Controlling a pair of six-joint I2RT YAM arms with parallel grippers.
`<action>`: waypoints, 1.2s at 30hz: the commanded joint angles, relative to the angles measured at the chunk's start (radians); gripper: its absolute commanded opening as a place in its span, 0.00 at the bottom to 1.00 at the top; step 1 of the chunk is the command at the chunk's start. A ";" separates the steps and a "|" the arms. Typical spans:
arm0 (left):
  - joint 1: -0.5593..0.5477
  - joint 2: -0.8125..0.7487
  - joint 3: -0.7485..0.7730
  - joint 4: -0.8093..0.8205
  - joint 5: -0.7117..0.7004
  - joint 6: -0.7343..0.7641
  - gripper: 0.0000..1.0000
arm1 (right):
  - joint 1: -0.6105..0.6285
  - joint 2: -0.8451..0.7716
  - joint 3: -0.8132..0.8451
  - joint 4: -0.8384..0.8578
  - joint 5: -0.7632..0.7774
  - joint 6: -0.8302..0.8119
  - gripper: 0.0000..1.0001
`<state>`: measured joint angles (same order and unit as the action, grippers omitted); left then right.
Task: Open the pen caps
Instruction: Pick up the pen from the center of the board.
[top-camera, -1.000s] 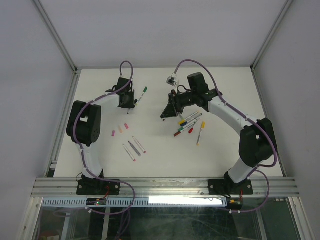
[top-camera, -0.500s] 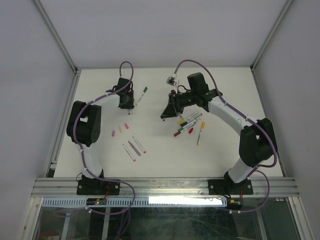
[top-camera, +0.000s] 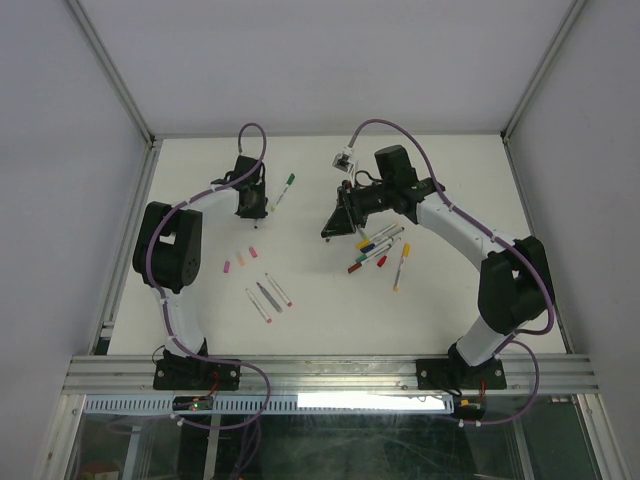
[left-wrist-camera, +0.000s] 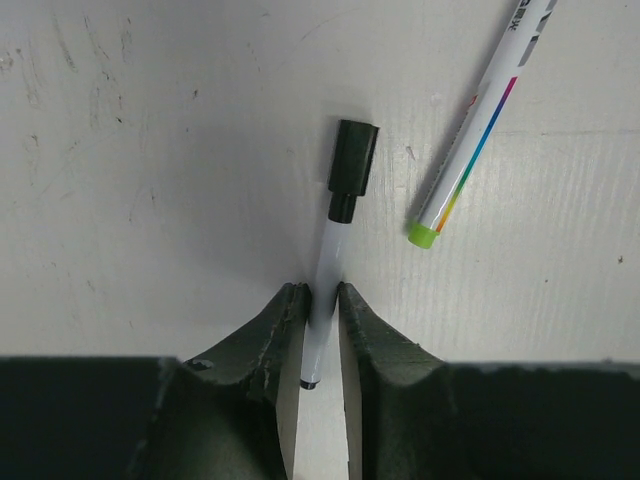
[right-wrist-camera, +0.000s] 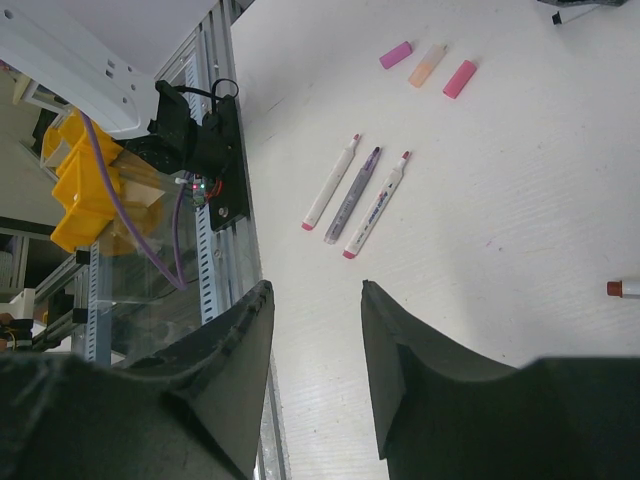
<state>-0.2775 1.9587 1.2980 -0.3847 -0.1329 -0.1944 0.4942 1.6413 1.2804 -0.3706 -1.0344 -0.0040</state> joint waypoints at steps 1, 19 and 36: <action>-0.001 0.000 0.024 -0.018 -0.007 -0.001 0.19 | -0.002 -0.017 0.025 0.036 -0.034 0.006 0.43; -0.004 -0.484 -0.240 0.225 0.164 -0.145 0.00 | -0.003 -0.074 -0.067 0.251 -0.127 0.148 0.43; -0.267 -1.087 -1.035 1.286 0.276 -0.538 0.00 | -0.003 -0.162 -0.551 1.617 -0.061 0.912 0.65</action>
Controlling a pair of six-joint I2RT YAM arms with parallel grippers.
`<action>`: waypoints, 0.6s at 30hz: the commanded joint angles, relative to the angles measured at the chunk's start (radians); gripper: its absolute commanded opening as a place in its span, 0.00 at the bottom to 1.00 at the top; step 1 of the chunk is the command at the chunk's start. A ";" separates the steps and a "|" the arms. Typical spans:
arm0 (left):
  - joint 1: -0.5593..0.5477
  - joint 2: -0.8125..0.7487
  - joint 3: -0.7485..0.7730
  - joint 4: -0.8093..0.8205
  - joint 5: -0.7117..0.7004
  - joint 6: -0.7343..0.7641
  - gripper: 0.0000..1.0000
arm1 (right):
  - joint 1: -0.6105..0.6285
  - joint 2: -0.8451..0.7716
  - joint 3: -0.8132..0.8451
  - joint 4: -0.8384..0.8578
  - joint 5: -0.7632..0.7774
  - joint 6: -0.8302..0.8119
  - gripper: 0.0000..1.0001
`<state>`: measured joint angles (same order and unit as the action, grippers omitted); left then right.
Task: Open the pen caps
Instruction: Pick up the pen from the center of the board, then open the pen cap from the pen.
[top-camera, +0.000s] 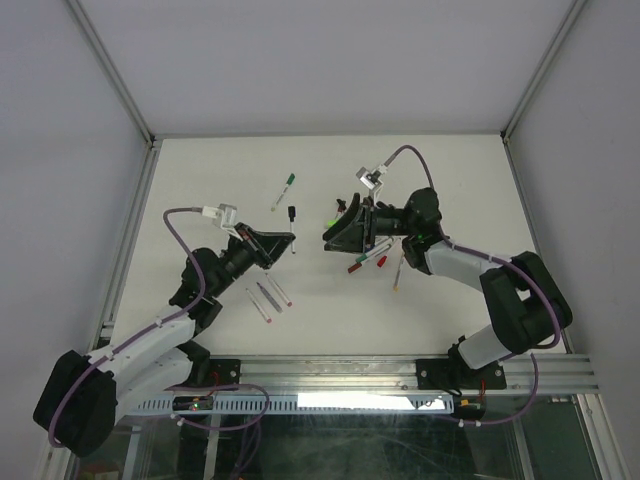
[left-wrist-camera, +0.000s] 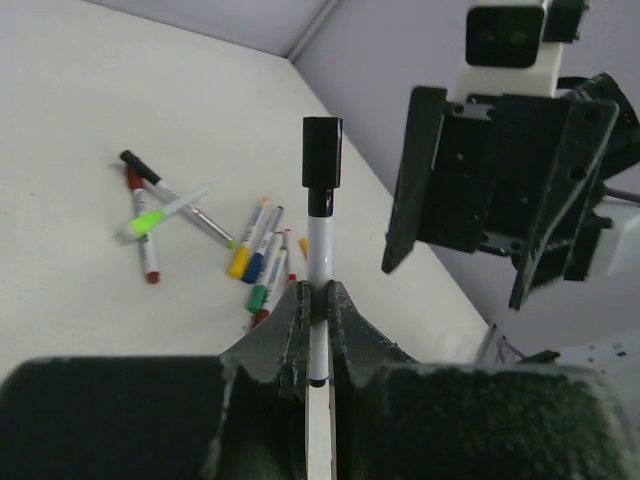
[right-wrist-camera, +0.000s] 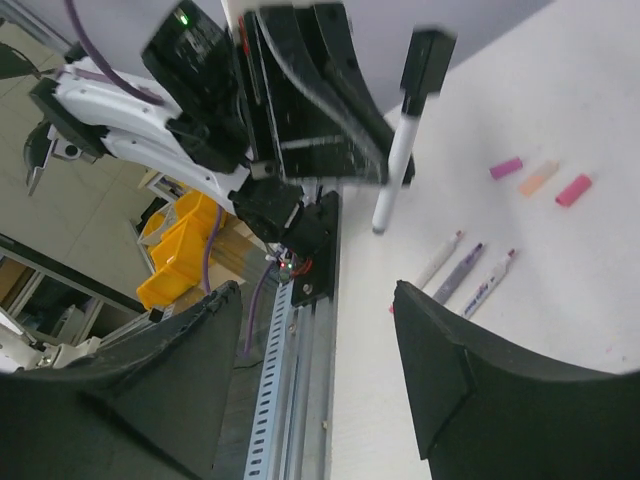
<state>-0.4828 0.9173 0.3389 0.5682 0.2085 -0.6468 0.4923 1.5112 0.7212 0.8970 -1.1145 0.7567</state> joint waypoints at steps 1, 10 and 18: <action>-0.076 -0.048 -0.096 0.366 -0.085 -0.097 0.00 | -0.001 -0.034 0.004 0.348 0.026 0.146 0.65; -0.225 0.045 -0.160 0.593 -0.187 -0.114 0.00 | 0.034 -0.060 -0.004 0.220 0.096 0.013 0.62; -0.338 0.129 -0.160 0.682 -0.270 -0.096 0.00 | 0.051 -0.064 0.003 0.141 0.134 -0.038 0.57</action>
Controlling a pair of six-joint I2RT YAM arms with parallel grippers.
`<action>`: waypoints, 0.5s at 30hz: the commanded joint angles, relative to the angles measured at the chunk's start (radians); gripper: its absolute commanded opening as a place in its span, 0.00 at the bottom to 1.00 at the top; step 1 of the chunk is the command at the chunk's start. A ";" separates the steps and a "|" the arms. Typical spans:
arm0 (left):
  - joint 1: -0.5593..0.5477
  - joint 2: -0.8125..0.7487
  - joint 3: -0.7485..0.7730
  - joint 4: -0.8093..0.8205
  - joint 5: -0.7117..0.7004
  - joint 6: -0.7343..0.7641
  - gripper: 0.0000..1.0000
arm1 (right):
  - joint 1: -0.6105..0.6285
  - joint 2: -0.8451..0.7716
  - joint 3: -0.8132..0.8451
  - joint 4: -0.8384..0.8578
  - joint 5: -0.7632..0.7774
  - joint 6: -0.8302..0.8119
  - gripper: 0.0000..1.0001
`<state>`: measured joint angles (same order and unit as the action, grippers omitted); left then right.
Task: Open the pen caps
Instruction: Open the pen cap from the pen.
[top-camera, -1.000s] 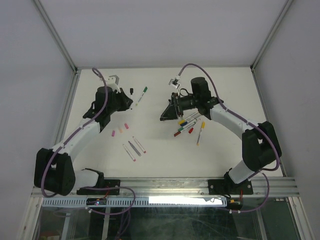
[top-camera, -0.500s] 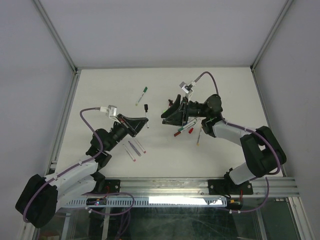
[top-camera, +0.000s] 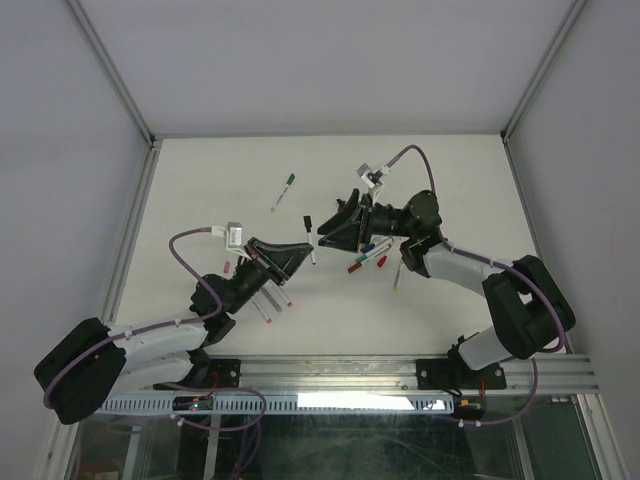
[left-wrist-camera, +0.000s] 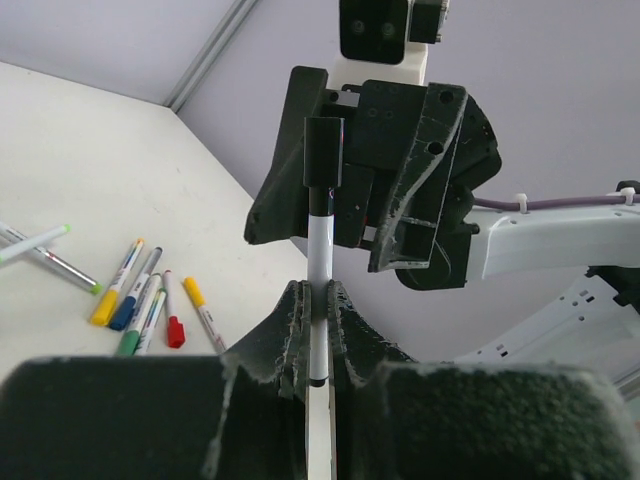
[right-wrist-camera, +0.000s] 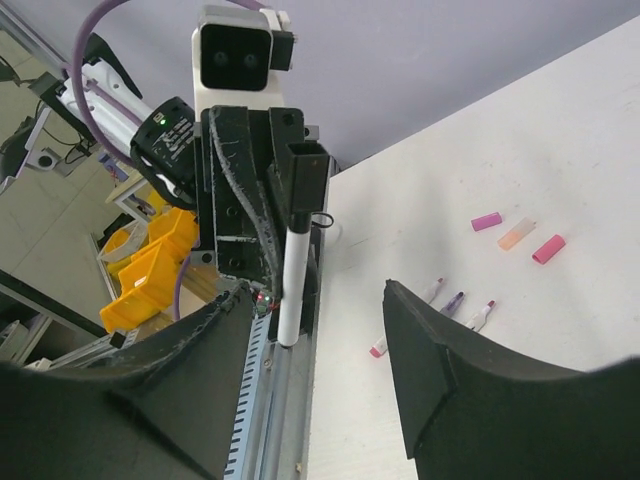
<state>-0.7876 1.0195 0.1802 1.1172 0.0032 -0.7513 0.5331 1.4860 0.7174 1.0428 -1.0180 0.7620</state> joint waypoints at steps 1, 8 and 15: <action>-0.039 0.035 0.001 0.137 -0.073 0.009 0.00 | 0.013 -0.038 0.007 -0.007 0.039 -0.045 0.57; -0.074 0.086 0.007 0.168 -0.108 0.010 0.00 | 0.025 -0.040 0.018 -0.020 0.029 -0.045 0.48; -0.089 0.111 0.012 0.187 -0.118 0.009 0.00 | 0.038 -0.030 0.032 -0.046 0.019 -0.053 0.38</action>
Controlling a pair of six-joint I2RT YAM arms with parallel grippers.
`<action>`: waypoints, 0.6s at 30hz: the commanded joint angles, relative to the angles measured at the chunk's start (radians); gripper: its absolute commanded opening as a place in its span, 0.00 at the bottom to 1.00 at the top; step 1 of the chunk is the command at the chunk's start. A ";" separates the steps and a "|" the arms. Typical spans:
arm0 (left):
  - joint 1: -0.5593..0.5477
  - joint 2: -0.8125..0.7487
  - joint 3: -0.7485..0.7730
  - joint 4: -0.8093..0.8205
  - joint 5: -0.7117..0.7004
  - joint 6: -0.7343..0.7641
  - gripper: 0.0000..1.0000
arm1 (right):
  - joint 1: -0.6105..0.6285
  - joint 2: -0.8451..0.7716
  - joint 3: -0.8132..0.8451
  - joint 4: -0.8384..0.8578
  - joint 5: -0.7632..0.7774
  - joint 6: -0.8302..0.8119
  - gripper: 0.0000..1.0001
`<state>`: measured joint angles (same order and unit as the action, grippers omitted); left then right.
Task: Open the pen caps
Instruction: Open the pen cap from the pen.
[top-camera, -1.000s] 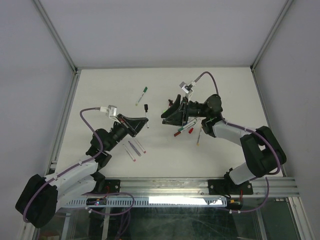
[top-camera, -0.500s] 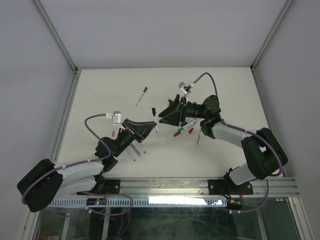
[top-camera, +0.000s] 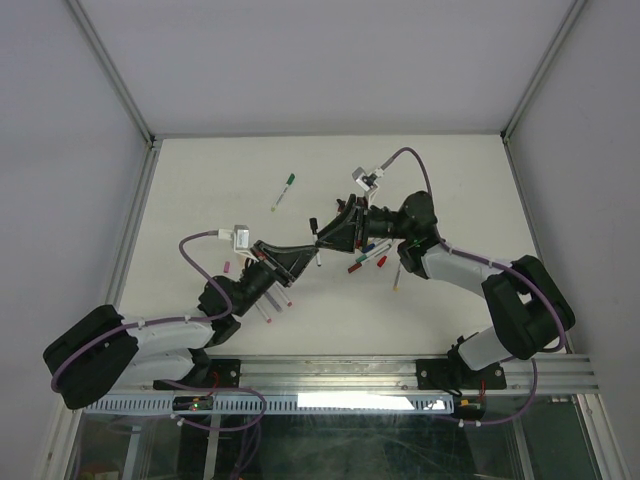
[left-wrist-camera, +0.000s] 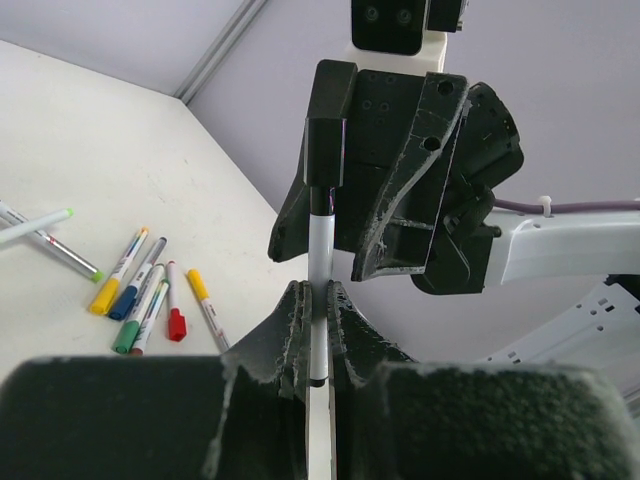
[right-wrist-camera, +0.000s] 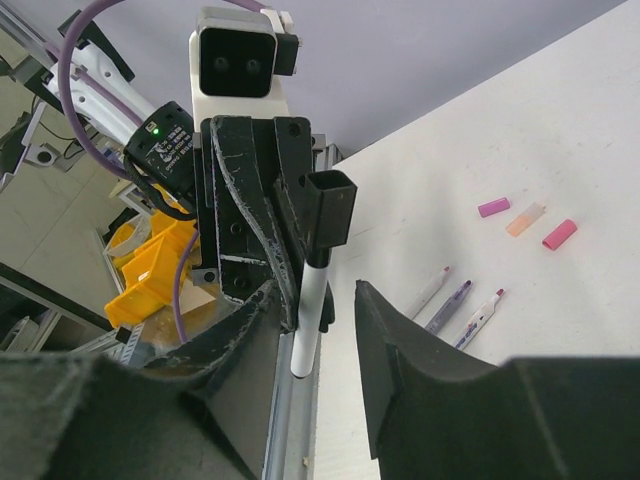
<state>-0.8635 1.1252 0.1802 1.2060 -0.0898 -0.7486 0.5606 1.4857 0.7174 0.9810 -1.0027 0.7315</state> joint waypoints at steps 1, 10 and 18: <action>-0.014 0.008 0.013 0.099 -0.025 0.007 0.00 | 0.011 -0.030 0.033 0.011 0.003 -0.024 0.36; -0.024 0.039 0.016 0.121 -0.019 -0.001 0.00 | 0.012 -0.030 0.039 0.002 0.004 -0.024 0.32; -0.031 0.054 0.019 0.138 -0.021 -0.006 0.00 | 0.012 -0.028 0.049 -0.029 0.000 -0.040 0.23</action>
<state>-0.8829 1.1782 0.1806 1.2362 -0.1040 -0.7502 0.5674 1.4860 0.7181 0.9508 -1.0027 0.7208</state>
